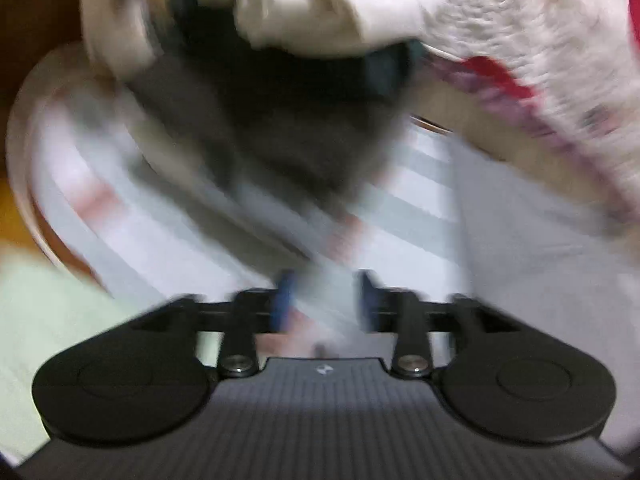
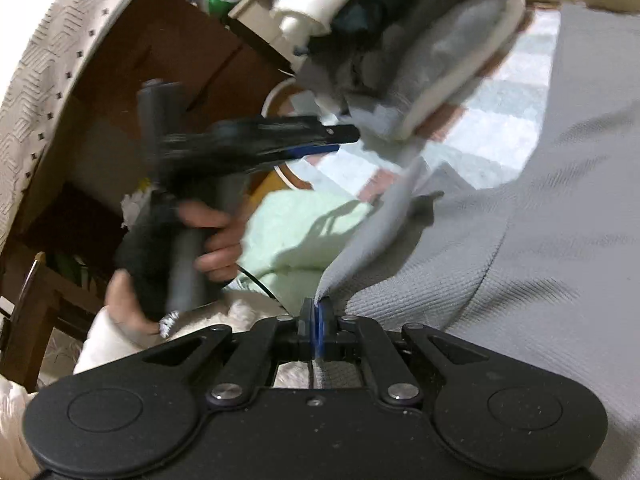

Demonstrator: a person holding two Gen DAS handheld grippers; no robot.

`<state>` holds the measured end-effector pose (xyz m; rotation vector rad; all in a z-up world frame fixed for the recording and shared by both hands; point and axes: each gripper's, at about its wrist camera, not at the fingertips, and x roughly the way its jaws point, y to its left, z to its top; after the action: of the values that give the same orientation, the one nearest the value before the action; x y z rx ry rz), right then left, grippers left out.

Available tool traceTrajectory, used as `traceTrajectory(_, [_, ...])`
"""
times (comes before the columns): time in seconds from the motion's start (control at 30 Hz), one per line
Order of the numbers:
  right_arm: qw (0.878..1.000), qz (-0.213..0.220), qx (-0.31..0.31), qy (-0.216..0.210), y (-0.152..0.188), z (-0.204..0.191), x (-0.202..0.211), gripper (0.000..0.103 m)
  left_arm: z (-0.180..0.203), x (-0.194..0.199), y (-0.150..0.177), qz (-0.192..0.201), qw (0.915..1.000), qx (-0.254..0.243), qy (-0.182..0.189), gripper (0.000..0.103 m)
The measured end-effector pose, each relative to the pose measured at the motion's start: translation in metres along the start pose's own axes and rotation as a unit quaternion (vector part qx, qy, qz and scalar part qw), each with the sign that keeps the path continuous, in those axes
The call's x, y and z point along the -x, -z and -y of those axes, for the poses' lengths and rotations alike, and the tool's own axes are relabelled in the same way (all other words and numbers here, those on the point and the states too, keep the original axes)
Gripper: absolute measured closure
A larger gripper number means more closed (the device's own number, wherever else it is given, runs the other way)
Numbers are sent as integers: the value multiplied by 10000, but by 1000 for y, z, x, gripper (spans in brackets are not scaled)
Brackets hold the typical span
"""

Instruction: Fold clothes

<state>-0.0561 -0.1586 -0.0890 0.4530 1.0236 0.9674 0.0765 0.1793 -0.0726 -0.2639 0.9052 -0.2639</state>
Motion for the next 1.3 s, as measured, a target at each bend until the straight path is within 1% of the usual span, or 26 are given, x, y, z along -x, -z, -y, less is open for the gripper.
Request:
traceTrajectory(0.03, [10000,5,-73,-13,0,2,1,100,-1,-2,5,-307,9988,279,270,40])
traceTrajectory(0.1, [9999,33,-137,-55,-1,5,2,100,-2,-5,15,-881,9901,779,768,40])
traceTrajectory(0.17, [10000,11,-62,-39,-1,1,2,100,10,-2,25,-1089,9871,749,908,40])
traceTrajectory(0.23, [10000,-23,39,-35,-2,-1,-1,100,23,-1,35,-1285,9833,712,1072,32])
traceTrajectory(0.27, [9999,-38,91,-44,-2,-1,-2,100,28,-5,37,-1333,9807,665,1267,26])
traceTrajectory(0.3, [9999,-43,156,-45,-1,-2,-3,99,33,-11,40,-1396,9781,635,1408,26])
traceTrajectory(0.4, [9995,-45,320,-63,2,-5,-3,99,39,-36,48,-1760,9750,760,1127,26])
traceTrajectory(0.53, [9992,23,312,-237,4,-3,7,99,40,-28,49,-1548,9801,857,895,25])
traceTrajectory(0.57, [9991,30,299,-308,4,-2,8,99,39,-24,48,-1495,9814,896,804,22])
traceTrajectory(0.63, [9981,-129,329,-500,4,-1,2,99,37,-21,48,-1505,9824,945,574,21])
traceTrajectory(0.7, [9960,-360,652,-490,8,-7,-8,99,37,-22,50,-1610,9819,928,358,18])
traceTrajectory(0.73, [9915,-376,1224,-224,11,-19,-8,98,36,-20,53,-1693,9816,852,225,18])
traceTrajectory(0.77, [9774,-114,2102,179,17,-36,-1,95,35,-18,55,-1790,9806,769,193,18])
traceTrajectory(0.8, [9614,282,2702,432,24,-47,14,94,33,-15,58,-1858,9789,831,176,18])
traceTrajectory(0.83, [9622,608,2623,412,22,-42,35,92,30,-12,61,-1925,9771,894,158,18])
traceTrajectory(0.87, [9629,929,2504,378,21,-36,56,68,28,-9,63,-1973,9755,967,132,18])
traceTrajectory(0.9, [9698,1071,2132,500,17,-21,73,52,26,-6,64,-1939,9752,1069,89,18])
traceTrajectory(0.97, [9694,1435,1371,1445,19,17,112,53,27,-4,67,-1963,9745,1077,139,18])
traceTrajectory(1.03, [9551,1675,604,2367,36,51,157,53,31,-7,72,-2098,9721,1041,106,17])
traceTrajectory(1.1, [9328,1953,-2,3029,64,74,208,53,40,-10,76,-2134,9735,820,-33,17])
traceTrajectory(1.13, [9159,2144,-229,3385,85,79,235,53,44,-11,78,-2142,9743,698,-87,18])
traceTrajectory(1.17, [8916,2342,-256,3867,108,77,257,53,50,-12,80,-2096,9765,498,-51,26])
traceTrajectory(1.2, [8640,2534,-272,4343,130,74,279,53,59,-11,82,-2000,9796,189,70,46])
traceTrajectory(1.23, [8307,2721,-179,4854,157,69,298,53,67,-9,84,-1907,9816,-58,131,62])
traceTrajectory(1.27, [8096,2781,-287,5161,179,69,311,53,75,-7,86,-1816,9828,-292,160,93])
traceTrajectory(1.3, [7881,2831,-406,5451,200,70,324,53,80,-5,89,-1740,9836,-471,51,96])
